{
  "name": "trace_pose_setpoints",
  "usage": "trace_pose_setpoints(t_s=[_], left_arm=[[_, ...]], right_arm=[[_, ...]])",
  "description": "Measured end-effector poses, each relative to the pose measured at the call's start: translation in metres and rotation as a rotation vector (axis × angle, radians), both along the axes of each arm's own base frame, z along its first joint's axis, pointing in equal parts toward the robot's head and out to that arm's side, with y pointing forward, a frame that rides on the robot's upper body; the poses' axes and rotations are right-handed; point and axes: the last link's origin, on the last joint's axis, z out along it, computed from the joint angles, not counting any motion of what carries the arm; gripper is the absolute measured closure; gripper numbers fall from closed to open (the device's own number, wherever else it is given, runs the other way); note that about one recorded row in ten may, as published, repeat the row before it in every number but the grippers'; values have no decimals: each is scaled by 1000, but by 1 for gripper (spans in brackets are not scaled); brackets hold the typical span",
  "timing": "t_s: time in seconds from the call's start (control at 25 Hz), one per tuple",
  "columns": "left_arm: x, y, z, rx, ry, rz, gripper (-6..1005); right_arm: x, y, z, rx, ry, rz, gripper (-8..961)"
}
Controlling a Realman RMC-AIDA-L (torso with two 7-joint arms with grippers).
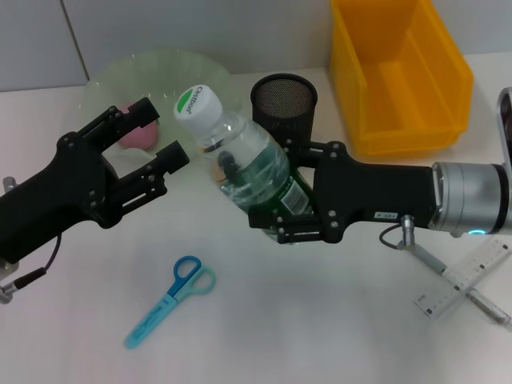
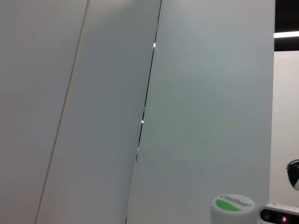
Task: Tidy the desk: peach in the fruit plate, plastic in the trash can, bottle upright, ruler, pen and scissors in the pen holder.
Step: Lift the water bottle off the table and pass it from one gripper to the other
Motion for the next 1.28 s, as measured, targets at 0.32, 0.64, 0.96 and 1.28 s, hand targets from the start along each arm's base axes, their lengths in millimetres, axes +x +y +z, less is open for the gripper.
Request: trace_pose_setpoints(t_s=[0.32,0.64,0.96,1.28], left_arm=[[1,0,0,0,-15,0,290],[4,-3,2,-6,-32,-23,302],[8,-3,-1,-25,-52,-34,314],[9,-2,-1,-24,-63,-34,326]], right_arm=[[-8,0,-11,-17,14,25,178],[-14,4,-19,-20,9,31,179],[-22,5,-26,-35,15,50,179],[-24,7,-30,-40,12,44,178]])
